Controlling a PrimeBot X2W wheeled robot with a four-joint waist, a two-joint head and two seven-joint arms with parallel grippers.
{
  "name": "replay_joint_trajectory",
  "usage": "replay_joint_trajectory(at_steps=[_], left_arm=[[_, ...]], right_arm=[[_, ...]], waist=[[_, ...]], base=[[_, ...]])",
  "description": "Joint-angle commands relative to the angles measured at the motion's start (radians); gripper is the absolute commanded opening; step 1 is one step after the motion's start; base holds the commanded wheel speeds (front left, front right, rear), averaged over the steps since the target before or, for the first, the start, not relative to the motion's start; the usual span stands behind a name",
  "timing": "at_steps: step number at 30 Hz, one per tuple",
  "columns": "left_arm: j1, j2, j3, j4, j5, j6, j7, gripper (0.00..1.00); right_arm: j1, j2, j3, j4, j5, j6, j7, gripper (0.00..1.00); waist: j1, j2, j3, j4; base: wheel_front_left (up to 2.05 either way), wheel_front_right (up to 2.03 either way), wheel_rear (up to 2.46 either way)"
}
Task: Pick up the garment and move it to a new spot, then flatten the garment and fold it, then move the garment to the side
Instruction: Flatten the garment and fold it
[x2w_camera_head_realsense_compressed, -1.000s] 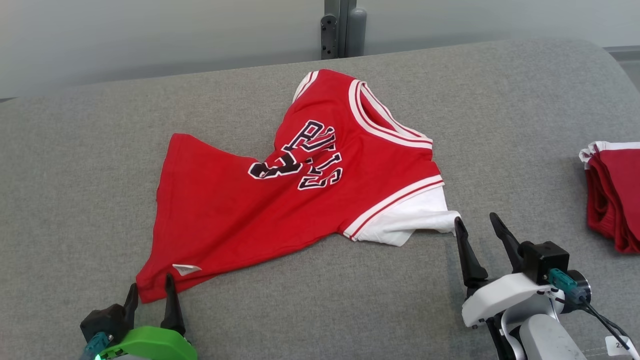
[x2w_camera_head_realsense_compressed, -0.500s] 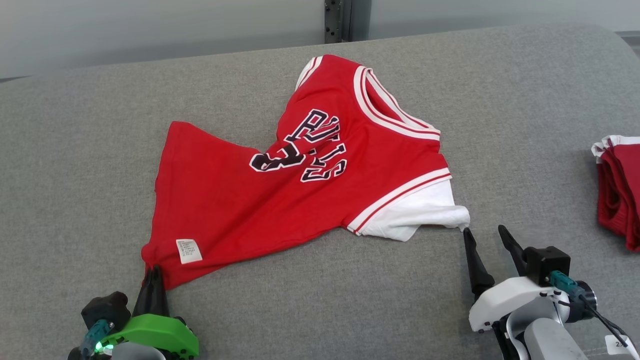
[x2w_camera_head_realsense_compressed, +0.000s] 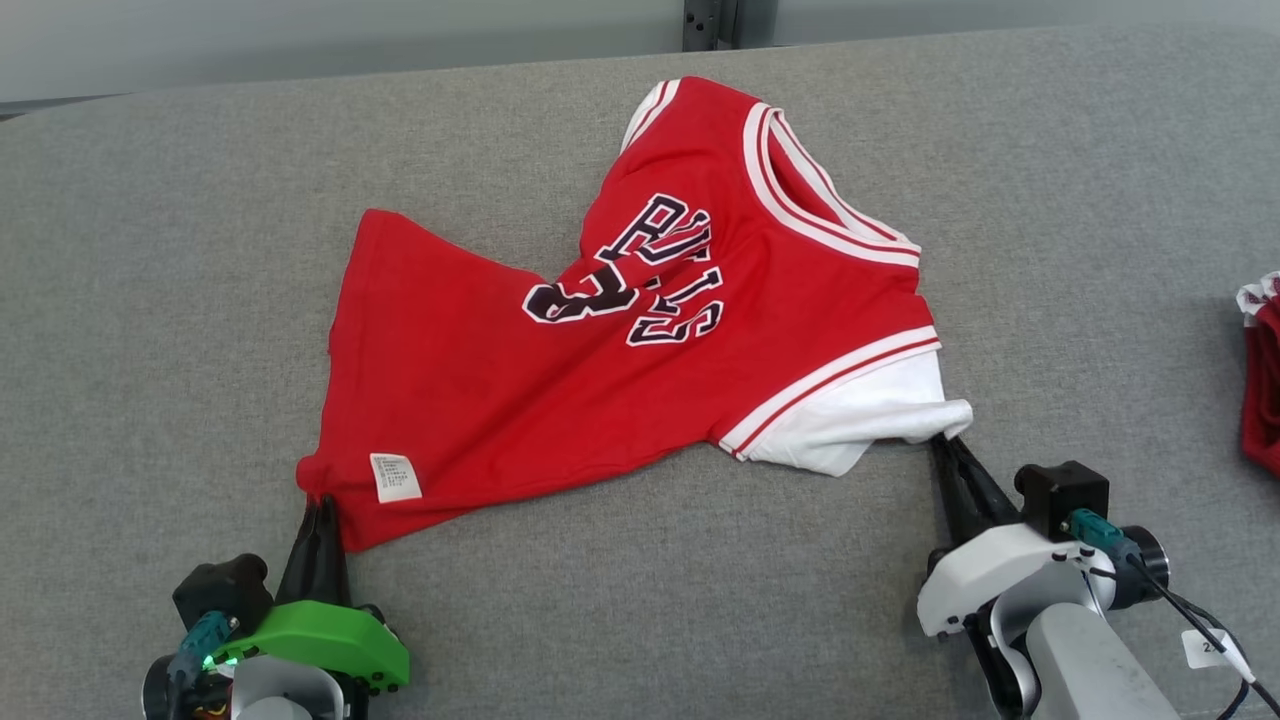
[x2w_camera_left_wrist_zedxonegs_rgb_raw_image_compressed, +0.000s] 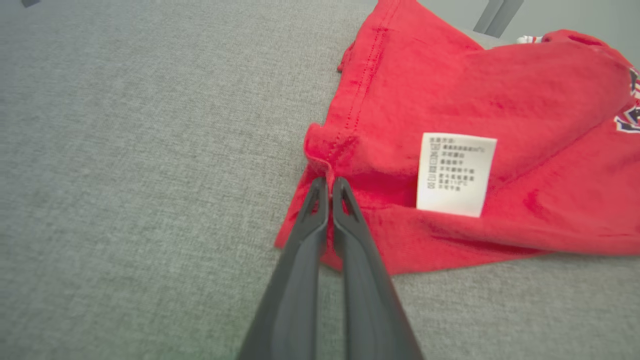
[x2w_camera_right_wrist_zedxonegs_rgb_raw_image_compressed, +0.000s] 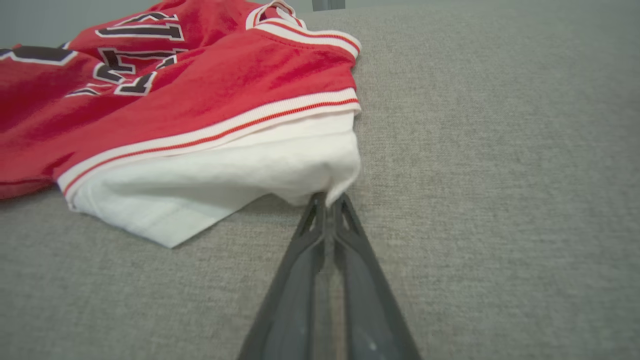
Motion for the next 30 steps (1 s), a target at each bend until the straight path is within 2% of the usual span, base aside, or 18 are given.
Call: replay_joint_trajectory(at_steps=[1, 7, 14, 19, 24, 30], left_arm=[[-0.019, 0.004, 0.001, -0.011, 0.005, -0.003, 0.0, 0.0], [0.0, 0.004, 0.022, -0.092, 0.023, -0.011, 0.0, 0.0], [-0.041, 0.009, 0.084, -0.211, 0.113, -0.035, 0.0, 0.0], [-0.124, 0.048, 0.109, -0.288, 0.164, -0.054, 0.0, 0.0], [-0.256, 0.119, 0.106, -0.369, 0.192, -0.065, 0.0, 0.0], [-0.411, 0.201, 0.083, -0.418, 0.207, -0.071, 0.0, 0.0]], right_arm=[[-0.013, -0.003, 0.002, -0.011, 0.005, 0.0, 0.0, 0.0], [0.013, -0.003, 0.002, -0.108, 0.071, 0.0, 0.0, 0.0], [-0.02, -0.006, 0.029, -0.275, 0.194, 0.0, 0.0, 0.0], [-0.099, -0.036, 0.021, -0.383, 0.261, 0.0, 0.0, 0.0], [-0.214, -0.085, 0.01, -0.51, 0.31, 0.0, 0.0, 0.0], [-0.338, -0.146, 0.003, -0.576, 0.341, 0.0, 0.0, 0.0]], waist=[[0.0, 0.0, -0.002, 0.003], [0.0, 0.0, -0.065, -0.006], [0.0, 0.0, -0.189, -0.038], [0.0, 0.0, -0.225, -0.053], [0.0, 0.0, -0.235, -0.06], [0.0, 0.0, -0.202, -0.059]], base=[[0.0, 0.0, 0.0], [0.0, 0.0, 0.0], [0.0, 0.0, 0.0], [0.0, 0.0, 0.0], [0.0, 0.0, 0.0], [0.0, 0.0, 0.0]])
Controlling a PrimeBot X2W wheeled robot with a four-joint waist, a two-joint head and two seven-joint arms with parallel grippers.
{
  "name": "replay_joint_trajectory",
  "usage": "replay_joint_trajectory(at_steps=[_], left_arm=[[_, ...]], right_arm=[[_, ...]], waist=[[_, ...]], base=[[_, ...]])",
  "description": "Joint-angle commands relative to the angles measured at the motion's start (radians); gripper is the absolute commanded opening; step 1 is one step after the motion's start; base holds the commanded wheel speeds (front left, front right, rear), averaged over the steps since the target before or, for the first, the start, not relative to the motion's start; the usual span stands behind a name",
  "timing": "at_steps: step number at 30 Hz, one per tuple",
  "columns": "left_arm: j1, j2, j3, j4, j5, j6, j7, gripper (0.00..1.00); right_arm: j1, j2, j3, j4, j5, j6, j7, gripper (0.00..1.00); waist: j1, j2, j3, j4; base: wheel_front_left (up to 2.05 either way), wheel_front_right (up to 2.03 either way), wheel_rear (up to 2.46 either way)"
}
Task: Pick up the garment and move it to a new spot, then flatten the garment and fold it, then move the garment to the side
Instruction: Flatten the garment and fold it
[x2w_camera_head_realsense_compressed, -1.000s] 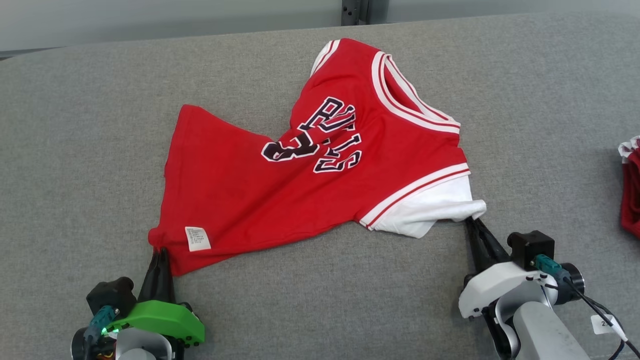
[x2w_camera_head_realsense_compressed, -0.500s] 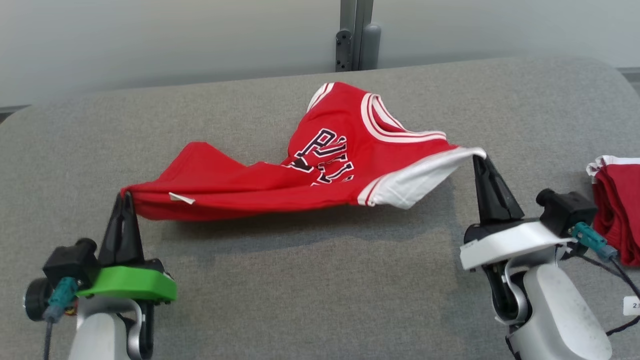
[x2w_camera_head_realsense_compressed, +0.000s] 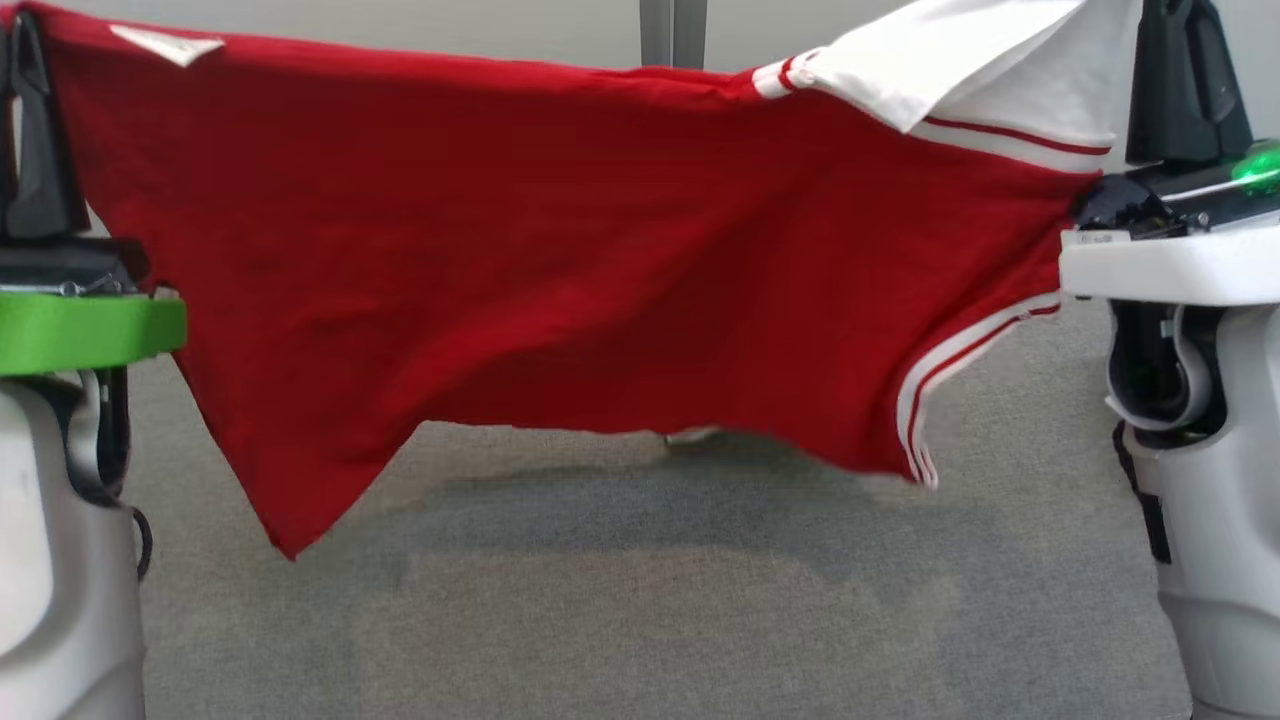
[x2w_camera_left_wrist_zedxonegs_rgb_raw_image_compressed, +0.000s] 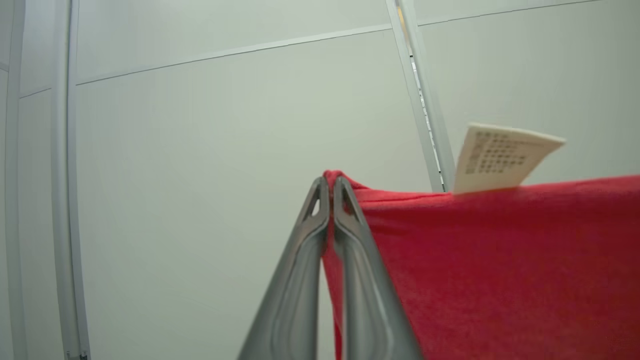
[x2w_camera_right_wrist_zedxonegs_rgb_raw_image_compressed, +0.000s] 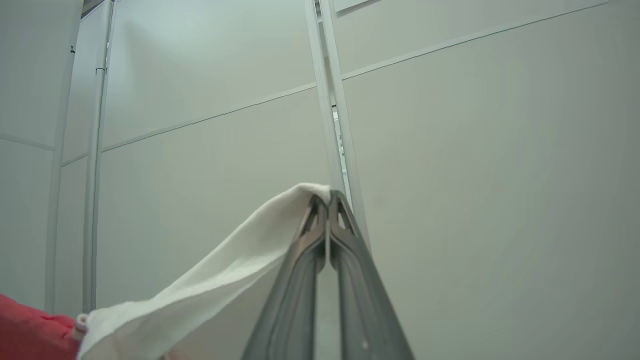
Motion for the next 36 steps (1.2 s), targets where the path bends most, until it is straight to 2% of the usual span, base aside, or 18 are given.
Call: replay_joint_trajectory(at_steps=[1, 6, 10, 14, 19, 23, 28, 36], left_arm=[[-0.036, 0.012, -0.006, 0.002, 0.001, -0.005, 0.001, 0.0], [-0.167, 0.015, -0.043, 0.058, 0.013, 0.002, 0.027, 0.0], [-0.292, 0.0, -0.073, 0.134, 0.026, 0.009, 0.024, 0.0], [-0.448, -0.022, -0.099, 0.24, 0.039, 0.022, 0.011, 0.0], [-0.652, -0.019, -0.103, 0.357, 0.059, 0.043, -0.001, 0.0], [-0.742, -0.015, -0.095, 0.363, 0.059, 0.047, 0.001, 0.0], [-0.695, -0.028, -0.074, 0.367, 0.049, 0.05, 0.001, 0.0], [-0.404, -0.103, -0.025, 0.356, 0.023, 0.064, 0.001, 0.0]], right_arm=[[-0.028, -0.011, -0.006, -0.002, 0.008, 0.0, 0.0, 0.0], [-0.148, -0.025, -0.034, 0.063, 0.032, 0.0, 0.0, 0.0], [-0.28, -0.036, -0.036, 0.135, -0.013, 0.0, 0.0, 0.0], [-0.453, -0.014, -0.092, 0.225, -0.027, 0.0, 0.0, 0.0], [-0.664, -0.023, -0.131, 0.338, -0.083, 0.0, 0.0, 0.0], [-0.775, -0.036, -0.162, 0.403, -0.131, 0.0, 0.0, 0.0], [-0.769, -0.036, -0.194, 0.426, -0.155, 0.0, 0.0, 0.0], [-0.48, -0.018, -0.191, 0.376, -0.085, 0.0, 0.0, 0.0]], waist=[[0.0, 0.0, 0.035, 0.005], [0.0, 0.0, 0.181, 0.029], [0.0, 0.0, 0.319, 0.046], [0.0, 0.0, 0.44, 0.07], [0.0, 0.0, 0.522, 0.087], [0.0, 0.0, 0.546, 0.09], [0.0, 0.0, 0.558, 0.089], [0.0, 0.0, 0.561, 0.082]], base=[[0.0, 0.0, 0.0], [0.0, 0.0, 0.0], [0.0, 0.0, 0.0], [0.0, 0.0, 0.0], [0.0, 0.0, 0.0], [0.0, 0.0, 0.0], [0.0, 0.0, 0.0], [0.0, 0.0, 0.0]])
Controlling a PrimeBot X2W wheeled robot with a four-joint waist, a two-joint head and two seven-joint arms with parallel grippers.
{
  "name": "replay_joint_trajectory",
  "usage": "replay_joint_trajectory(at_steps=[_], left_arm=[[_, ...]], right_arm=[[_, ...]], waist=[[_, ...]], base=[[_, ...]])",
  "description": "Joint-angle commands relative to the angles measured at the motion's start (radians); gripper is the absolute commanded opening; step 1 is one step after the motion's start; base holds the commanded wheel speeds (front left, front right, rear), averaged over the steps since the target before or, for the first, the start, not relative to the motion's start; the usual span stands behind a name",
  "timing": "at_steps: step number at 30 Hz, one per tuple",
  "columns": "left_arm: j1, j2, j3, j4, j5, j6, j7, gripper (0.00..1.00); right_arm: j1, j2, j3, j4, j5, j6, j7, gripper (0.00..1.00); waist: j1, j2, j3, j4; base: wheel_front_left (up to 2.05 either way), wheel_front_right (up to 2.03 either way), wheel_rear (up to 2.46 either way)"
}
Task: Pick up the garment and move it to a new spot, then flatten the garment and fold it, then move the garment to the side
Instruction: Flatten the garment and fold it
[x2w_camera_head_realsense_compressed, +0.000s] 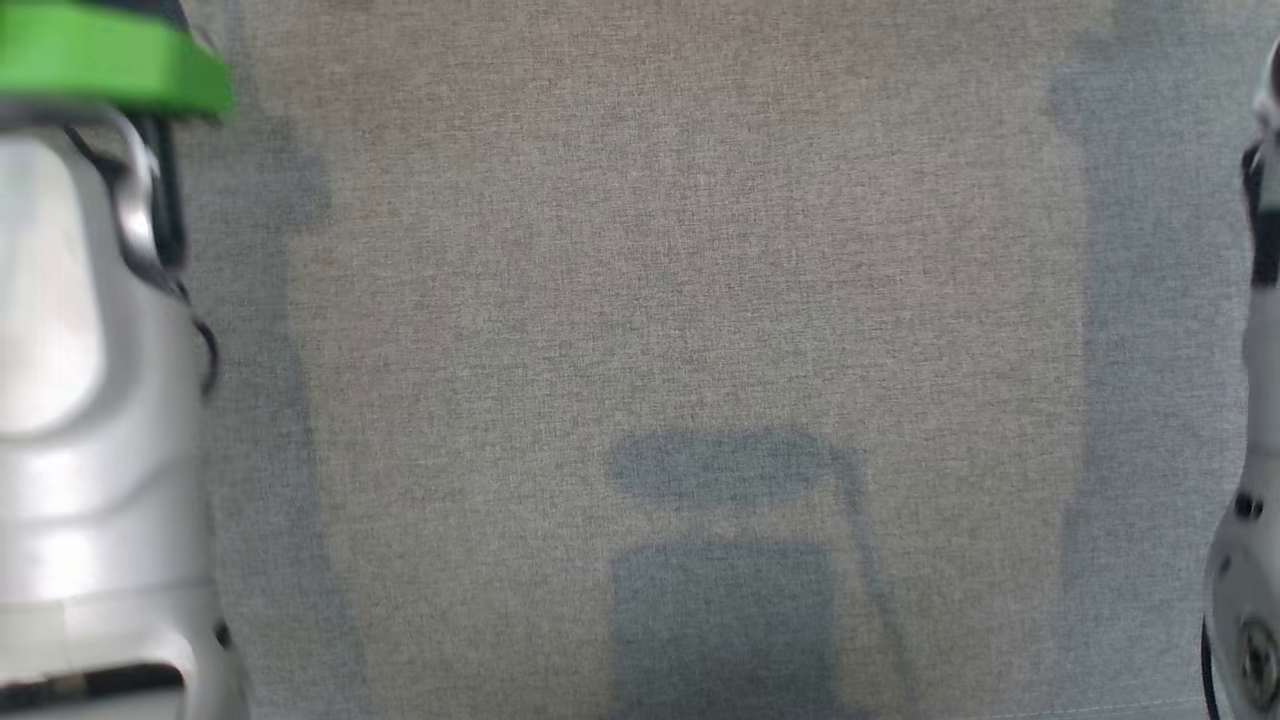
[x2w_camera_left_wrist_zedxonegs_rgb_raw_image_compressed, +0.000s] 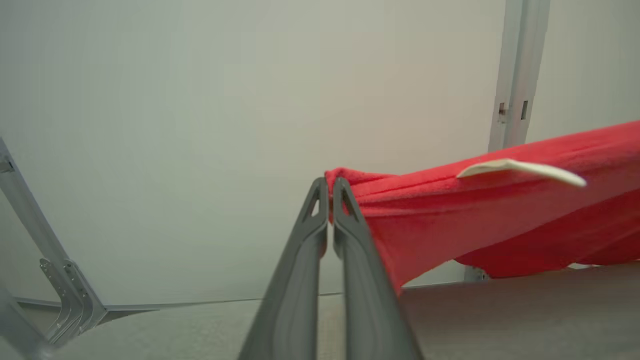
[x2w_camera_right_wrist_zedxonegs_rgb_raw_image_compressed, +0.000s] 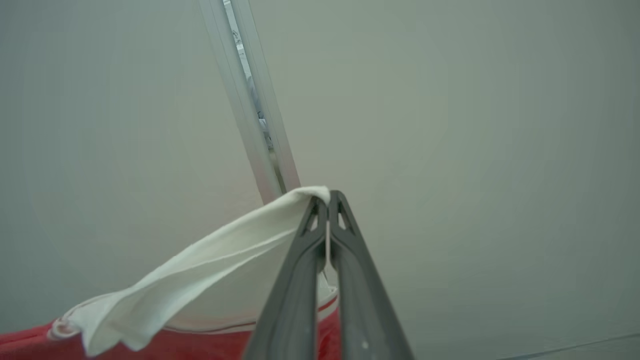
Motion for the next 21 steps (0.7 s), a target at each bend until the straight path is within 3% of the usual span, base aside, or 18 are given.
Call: replay_joint_trajectory(at_steps=[1, 5, 9, 21], left_arm=[[0.06, -0.011, 0.016, -0.005, -0.014, 0.01, 0.0, 0.0], [0.228, -0.053, 0.025, 0.002, -0.012, 0.004, 0.0, 0.0], [0.356, -0.069, 0.062, -0.003, -0.031, 0.024, 0.0, 0.0], [0.619, -0.078, 0.092, -0.007, -0.081, 0.031, 0.0, 0.0]], right_arm=[[0.065, -0.008, -0.012, -0.023, 0.018, -0.001, -0.001, 0.0], [0.257, 0.019, -0.032, -0.064, 0.076, -0.001, -0.001, 0.0], [0.422, 0.049, -0.023, -0.067, 0.123, -0.001, -0.001, 0.0], [0.715, 0.096, 0.022, -0.043, 0.192, -0.002, -0.002, 0.0]], waist=[[-0.0003, 0.0, -0.003, 0.0], [-0.0003, 0.0, -0.027, -0.003], [-0.0003, 0.0, -0.069, -0.019], [-0.0003, 0.0, -0.267, -0.056]], base=[[0.0, 0.0, 0.0], [0.0, 0.0, 0.0], [0.0, 0.0, 0.0], [0.0, 0.0, 0.0]])
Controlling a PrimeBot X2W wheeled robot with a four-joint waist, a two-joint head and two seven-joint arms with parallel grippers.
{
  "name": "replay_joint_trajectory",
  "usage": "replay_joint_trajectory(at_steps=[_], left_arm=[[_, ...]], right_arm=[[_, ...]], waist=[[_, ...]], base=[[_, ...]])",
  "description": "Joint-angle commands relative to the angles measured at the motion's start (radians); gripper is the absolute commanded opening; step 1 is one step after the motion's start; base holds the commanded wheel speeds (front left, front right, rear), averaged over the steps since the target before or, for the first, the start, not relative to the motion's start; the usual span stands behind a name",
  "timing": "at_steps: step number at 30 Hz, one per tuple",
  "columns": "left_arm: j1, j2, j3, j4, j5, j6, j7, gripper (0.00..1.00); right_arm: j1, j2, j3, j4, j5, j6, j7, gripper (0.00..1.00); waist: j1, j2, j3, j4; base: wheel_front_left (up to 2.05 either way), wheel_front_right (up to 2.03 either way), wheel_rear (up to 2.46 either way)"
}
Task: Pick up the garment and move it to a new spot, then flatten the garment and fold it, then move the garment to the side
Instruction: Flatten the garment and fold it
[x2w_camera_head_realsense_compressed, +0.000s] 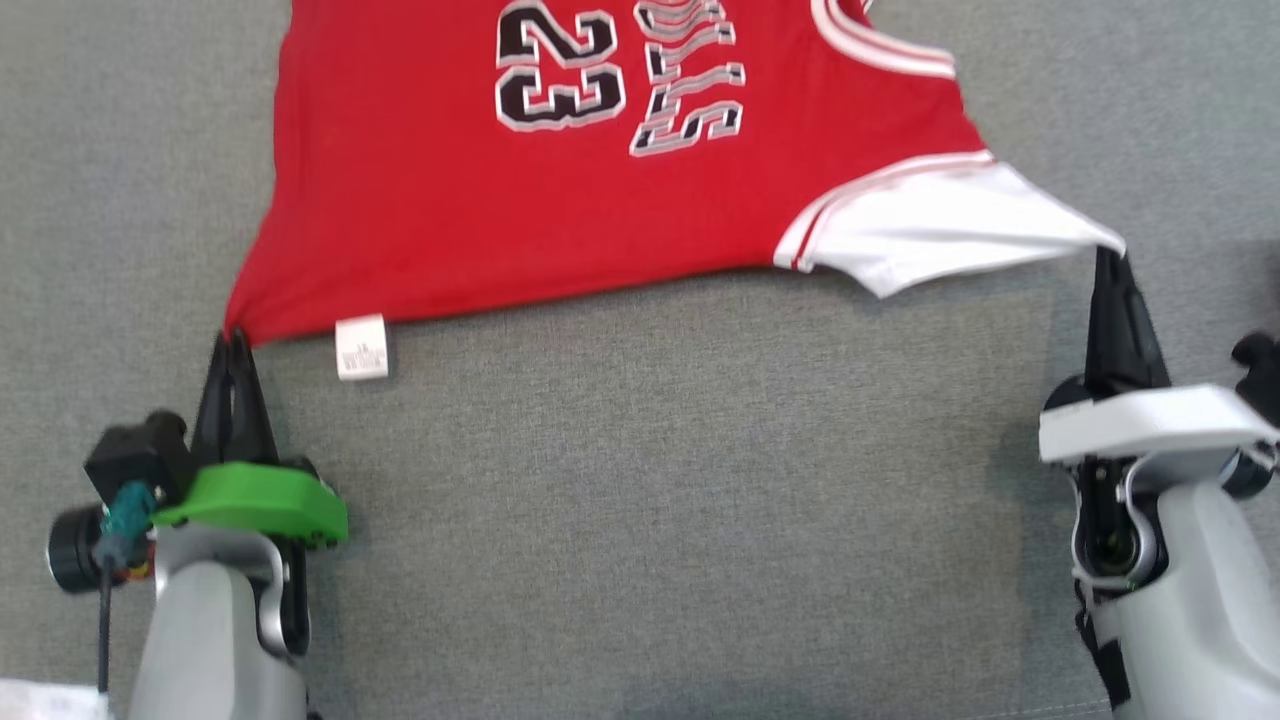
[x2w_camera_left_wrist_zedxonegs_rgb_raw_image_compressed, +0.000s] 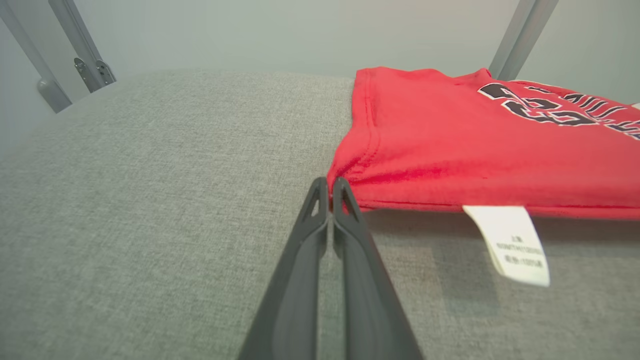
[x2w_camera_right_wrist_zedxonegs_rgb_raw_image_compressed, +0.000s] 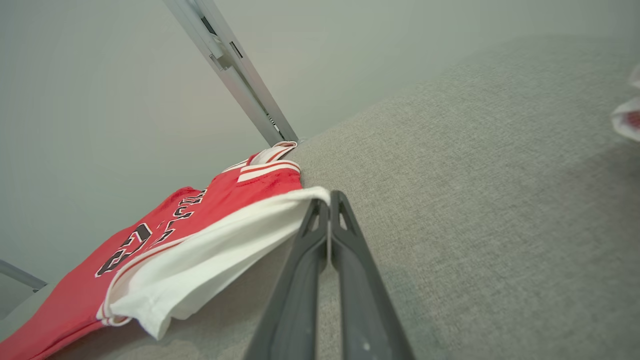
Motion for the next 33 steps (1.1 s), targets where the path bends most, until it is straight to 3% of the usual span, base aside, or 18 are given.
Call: replay_joint_trajectory(at_steps=[1, 9, 18, 26, 33], left_arm=[[0.048, 0.01, 0.004, 0.006, -0.011, 0.014, 0.0, 0.0], [0.247, 0.01, -0.012, 0.016, -0.07, 0.036, 0.0, 0.0], [0.434, 0.01, -0.026, -0.034, -0.1, 0.071, 0.0, 0.0], [0.511, 0.01, -0.03, -0.097, -0.094, 0.079, 0.0, 0.0], [0.422, 0.009, -0.076, -0.098, -0.089, 0.071, 0.0, 0.0]], right_arm=[[0.042, -0.001, -0.013, 0.008, 0.011, -0.002, -0.003, 0.0], [0.218, 0.017, -0.009, 0.016, 0.025, -0.002, -0.003, 0.0], [0.395, 0.024, 0.036, -0.016, 0.044, -0.002, -0.003, 0.0], [0.487, 0.021, 0.056, -0.101, 0.054, -0.002, -0.003, 0.0], [0.391, 0.021, 0.089, -0.08, 0.036, -0.002, -0.003, 0.0]], waist=[[0.0, 0.0, -0.104, -0.024], [0.0, 0.0, -0.284, -0.037], [0.0, 0.0, -0.412, -0.046], [0.0, 0.0, -0.431, -0.042], [0.0, 0.0, -0.377, -0.039]], base=[[0.0, 0.0, 0.0], [0.0, 0.0, 0.0], [0.0, 0.0, 0.0], [0.0, 0.0, 0.0], [0.0, 0.0, 0.0]])
